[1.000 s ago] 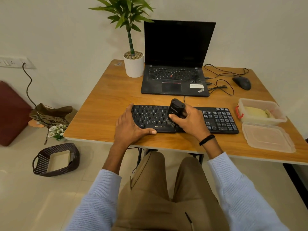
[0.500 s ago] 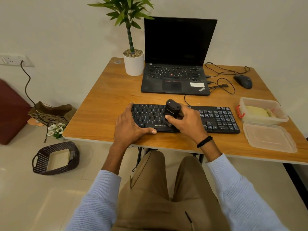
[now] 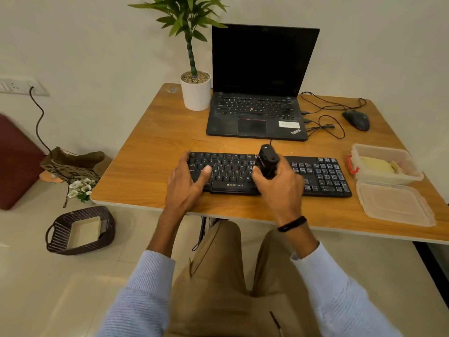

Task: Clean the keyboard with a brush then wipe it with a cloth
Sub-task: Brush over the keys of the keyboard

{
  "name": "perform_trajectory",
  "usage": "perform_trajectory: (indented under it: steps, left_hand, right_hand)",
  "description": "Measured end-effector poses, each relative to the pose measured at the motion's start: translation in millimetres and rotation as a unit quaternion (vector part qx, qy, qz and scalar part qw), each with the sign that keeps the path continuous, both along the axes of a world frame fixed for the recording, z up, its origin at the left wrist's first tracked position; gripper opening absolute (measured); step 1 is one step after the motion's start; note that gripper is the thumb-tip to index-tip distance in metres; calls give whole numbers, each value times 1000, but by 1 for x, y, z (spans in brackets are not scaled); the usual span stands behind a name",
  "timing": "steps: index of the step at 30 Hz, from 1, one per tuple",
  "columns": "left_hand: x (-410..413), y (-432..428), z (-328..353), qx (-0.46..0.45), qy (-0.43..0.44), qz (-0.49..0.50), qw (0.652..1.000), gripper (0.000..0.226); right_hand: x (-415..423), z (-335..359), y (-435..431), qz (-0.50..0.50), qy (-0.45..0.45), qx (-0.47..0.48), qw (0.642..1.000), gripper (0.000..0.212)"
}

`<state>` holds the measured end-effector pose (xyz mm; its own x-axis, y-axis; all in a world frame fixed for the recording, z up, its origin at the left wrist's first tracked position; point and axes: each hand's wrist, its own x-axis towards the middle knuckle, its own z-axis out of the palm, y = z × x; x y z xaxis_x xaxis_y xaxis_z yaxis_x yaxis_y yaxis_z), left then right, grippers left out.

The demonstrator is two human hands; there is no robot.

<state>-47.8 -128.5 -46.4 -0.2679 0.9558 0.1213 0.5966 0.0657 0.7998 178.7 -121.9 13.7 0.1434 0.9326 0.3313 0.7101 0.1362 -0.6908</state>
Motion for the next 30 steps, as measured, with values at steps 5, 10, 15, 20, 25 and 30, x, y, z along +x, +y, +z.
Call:
perform_trajectory:
  steps: [5,10,15,20,25,30]
  left_hand:
    - [-3,1,-5,23,-8,-1,1000,78]
    - [-4,3,-7,27,-2,-3,1000,68]
    - [-3,5,-10,19,20,6,1000,65]
    - [-4,6,-12,21,20,8,1000,67]
    - [5,2,-5,-2,70,5,998,96]
    - [15,3,-4,-16,184,13,983,136]
  right_hand:
    - [-46,-27,-21,40,35,0,999,52]
    - [-49,-16,-5,67,73,-29,995,37]
    - [-35,-17,-14,-35,-8,-31,999,49]
    - [-74,-16,-17,101,91,-43,990,35]
    - [-21,-6,13,47,223,-70,971,27]
    - [25,-1,44,35,258,-88,961,28]
